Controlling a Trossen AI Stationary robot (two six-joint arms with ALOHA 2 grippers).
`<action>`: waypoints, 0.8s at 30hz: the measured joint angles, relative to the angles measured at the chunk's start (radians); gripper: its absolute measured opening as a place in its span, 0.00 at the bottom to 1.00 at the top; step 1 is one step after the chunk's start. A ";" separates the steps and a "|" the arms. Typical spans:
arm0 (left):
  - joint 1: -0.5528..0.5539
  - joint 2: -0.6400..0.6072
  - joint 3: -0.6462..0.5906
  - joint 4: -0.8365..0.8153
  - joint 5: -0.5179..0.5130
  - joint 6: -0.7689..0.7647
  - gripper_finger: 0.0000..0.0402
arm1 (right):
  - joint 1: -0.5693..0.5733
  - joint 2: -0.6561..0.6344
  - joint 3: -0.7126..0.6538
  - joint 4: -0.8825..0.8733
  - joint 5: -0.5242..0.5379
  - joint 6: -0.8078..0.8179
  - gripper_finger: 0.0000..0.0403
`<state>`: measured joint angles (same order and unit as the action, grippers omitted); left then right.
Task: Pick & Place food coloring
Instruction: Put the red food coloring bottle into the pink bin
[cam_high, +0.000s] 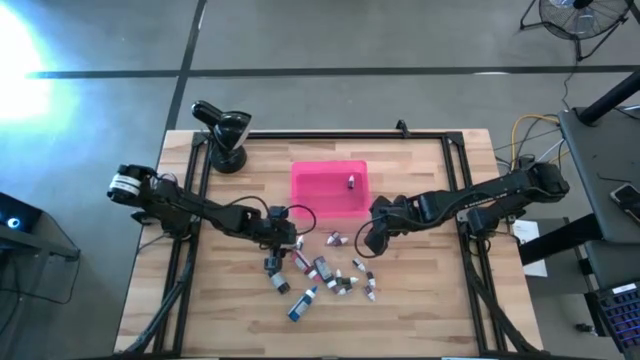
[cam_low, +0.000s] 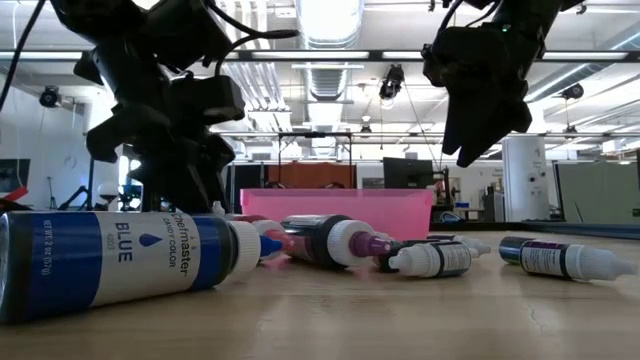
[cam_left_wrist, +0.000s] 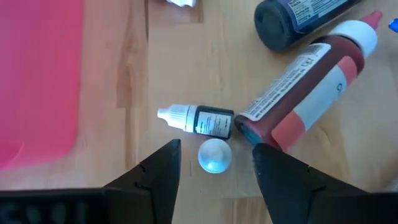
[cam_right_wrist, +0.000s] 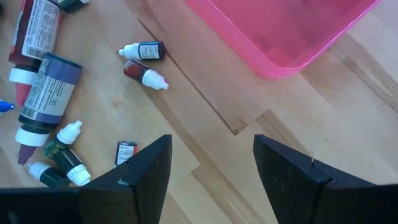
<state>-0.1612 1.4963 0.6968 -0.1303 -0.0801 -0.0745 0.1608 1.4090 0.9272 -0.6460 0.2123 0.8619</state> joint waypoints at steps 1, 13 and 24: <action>0.000 0.000 0.000 0.000 -0.002 0.000 0.41 | 0.000 0.000 0.000 0.000 0.000 0.000 0.54; 0.002 -0.001 -0.001 0.000 -0.018 -0.004 0.15 | 0.000 0.000 -0.001 0.000 0.027 0.002 0.54; 0.003 -0.053 -0.002 -0.010 -0.023 -0.053 0.09 | 0.000 0.000 -0.001 0.022 0.053 0.014 0.54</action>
<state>-0.1585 1.4438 0.6949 -0.1406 -0.1031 -0.1272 0.1608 1.4090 0.9260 -0.6236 0.2653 0.8757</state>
